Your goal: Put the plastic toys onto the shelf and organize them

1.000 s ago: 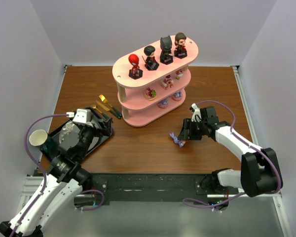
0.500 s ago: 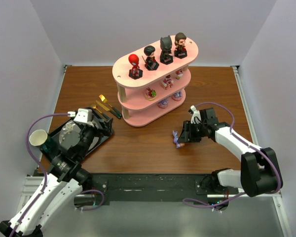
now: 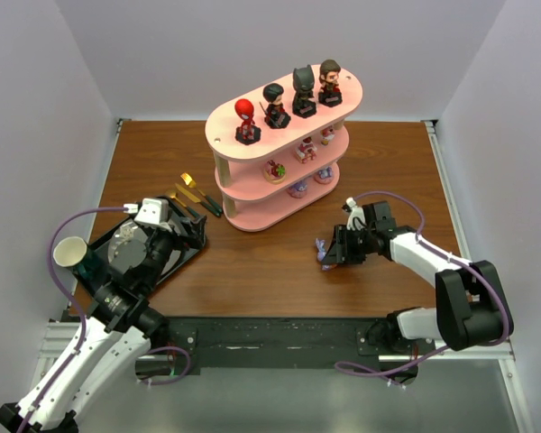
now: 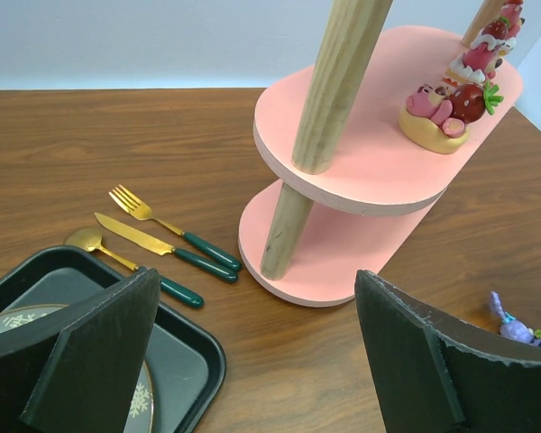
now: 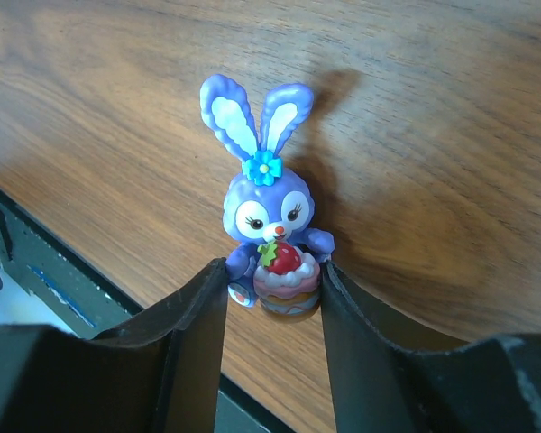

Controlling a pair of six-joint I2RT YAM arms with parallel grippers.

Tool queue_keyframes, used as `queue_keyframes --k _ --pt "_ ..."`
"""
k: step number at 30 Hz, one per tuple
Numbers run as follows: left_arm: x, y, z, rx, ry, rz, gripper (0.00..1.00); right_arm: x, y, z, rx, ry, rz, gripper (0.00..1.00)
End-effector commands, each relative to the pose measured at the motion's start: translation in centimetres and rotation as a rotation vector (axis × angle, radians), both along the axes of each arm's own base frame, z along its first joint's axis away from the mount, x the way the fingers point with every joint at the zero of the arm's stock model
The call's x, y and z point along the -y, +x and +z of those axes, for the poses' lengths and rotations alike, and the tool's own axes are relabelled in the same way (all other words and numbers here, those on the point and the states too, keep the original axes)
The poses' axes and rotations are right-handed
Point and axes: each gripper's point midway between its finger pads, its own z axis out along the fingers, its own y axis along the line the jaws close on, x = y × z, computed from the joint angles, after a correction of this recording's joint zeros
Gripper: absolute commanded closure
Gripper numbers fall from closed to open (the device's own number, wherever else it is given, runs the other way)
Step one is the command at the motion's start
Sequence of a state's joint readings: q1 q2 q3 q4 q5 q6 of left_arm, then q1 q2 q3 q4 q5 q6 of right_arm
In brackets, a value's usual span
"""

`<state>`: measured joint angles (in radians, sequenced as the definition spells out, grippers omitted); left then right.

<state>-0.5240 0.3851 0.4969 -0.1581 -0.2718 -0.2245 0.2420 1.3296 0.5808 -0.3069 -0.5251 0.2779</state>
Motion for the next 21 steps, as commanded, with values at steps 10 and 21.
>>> queue_keyframes --k 10,21 --pt "0.1 0.2 0.6 0.014 -0.001 -0.004 0.06 -3.8 0.9 2.8 0.246 0.012 0.103 1.0" --pt "0.2 0.3 0.2 0.003 0.003 -0.009 0.07 -9.5 3.2 8.6 0.787 0.117 0.063 1.0"
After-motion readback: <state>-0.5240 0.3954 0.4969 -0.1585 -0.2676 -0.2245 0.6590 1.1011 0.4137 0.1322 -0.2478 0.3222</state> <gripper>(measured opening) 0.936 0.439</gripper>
